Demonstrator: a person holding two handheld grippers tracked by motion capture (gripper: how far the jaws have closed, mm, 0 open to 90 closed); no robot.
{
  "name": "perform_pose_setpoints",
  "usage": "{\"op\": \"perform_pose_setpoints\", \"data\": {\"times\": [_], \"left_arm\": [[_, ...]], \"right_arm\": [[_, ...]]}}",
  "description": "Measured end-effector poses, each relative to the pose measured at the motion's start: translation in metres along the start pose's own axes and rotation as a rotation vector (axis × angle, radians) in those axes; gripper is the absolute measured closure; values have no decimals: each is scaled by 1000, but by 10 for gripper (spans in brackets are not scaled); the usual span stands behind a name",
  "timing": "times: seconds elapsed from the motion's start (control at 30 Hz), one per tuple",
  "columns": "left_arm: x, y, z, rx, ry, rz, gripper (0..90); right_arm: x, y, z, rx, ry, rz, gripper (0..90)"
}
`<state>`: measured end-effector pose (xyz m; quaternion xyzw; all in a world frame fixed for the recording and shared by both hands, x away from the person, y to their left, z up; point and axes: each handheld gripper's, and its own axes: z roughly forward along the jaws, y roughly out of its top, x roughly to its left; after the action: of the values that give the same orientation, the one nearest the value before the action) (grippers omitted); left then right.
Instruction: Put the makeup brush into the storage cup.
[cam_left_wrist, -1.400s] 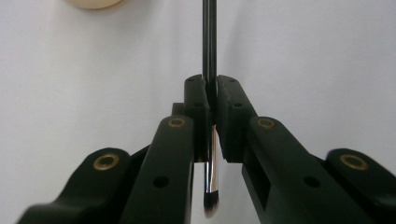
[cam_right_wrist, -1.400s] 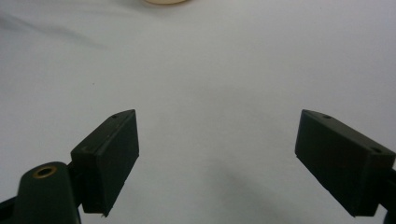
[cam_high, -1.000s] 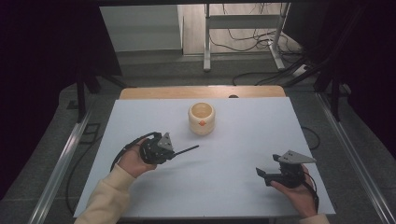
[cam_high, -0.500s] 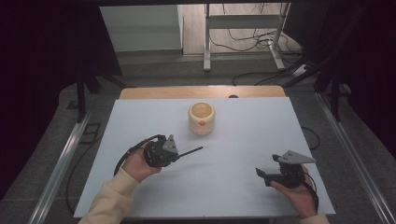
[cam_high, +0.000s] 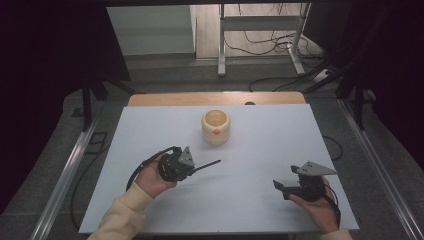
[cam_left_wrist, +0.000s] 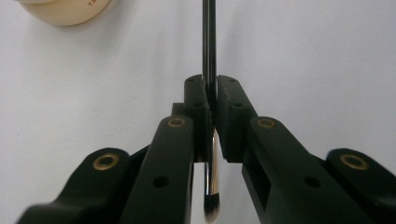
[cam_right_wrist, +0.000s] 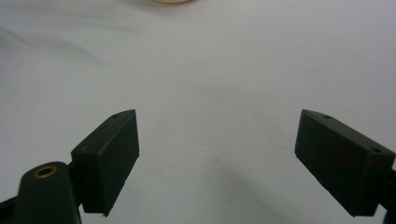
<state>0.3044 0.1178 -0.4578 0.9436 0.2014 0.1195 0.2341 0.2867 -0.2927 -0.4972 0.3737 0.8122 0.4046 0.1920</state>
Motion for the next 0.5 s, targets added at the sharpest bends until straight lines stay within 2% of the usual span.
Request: {"op": "perform_pose_setpoints", "data": {"times": [0.5], "left_arm": [[-7, 9, 5, -2, -2, 12, 836]], "right_arm": [[5, 5, 4, 7, 5, -24, 140]]}}
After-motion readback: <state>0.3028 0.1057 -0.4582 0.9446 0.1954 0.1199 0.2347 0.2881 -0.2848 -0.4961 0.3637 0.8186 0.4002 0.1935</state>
